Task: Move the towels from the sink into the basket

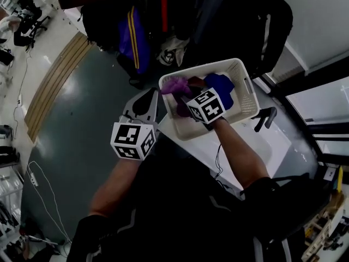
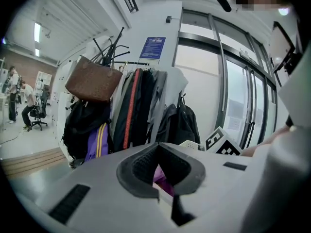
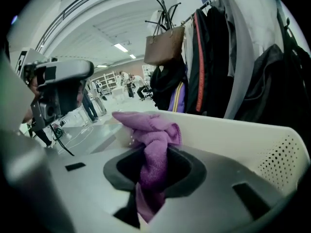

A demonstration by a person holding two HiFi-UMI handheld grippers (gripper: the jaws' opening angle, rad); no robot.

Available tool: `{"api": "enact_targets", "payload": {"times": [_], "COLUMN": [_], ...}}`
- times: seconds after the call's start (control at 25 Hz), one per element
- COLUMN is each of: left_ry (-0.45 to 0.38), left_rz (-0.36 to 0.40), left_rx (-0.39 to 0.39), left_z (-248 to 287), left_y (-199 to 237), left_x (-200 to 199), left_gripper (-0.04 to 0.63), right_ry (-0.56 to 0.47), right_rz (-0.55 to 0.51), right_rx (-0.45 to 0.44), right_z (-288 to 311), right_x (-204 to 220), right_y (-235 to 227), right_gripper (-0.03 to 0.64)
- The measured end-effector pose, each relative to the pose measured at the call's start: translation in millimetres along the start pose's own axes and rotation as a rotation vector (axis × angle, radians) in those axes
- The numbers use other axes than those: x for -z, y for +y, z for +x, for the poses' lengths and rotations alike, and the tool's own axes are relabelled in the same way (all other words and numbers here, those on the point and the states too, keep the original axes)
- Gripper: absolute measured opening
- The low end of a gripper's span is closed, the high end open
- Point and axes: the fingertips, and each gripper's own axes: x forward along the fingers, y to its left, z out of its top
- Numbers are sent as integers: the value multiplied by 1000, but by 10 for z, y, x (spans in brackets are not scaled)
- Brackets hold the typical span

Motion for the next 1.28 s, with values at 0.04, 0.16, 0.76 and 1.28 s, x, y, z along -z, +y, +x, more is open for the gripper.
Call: {"api": "enact_targets", "payload": {"times": [0.04, 0.16, 0.76, 1.28], "left_ry": [6, 22, 65, 47], "left_rz": [2, -7, -21, 14], "left_rx": [4, 15, 63, 127], "left_z": [9, 41, 138, 87], "left_y": [21, 69, 167, -28], "left_x": [10, 60, 187, 56], "left_gripper": [6, 6, 6, 6], "right_ry": [20, 78, 280, 174], "right_rz": [-1, 2, 2, -4], "right_rx": [-1, -3, -19, 13], "right_z": [63, 231, 656, 359], "right_x": [34, 158, 677, 362], "right_y": [-3, -21, 24, 78], "right_gripper": [103, 104, 104, 179]}}
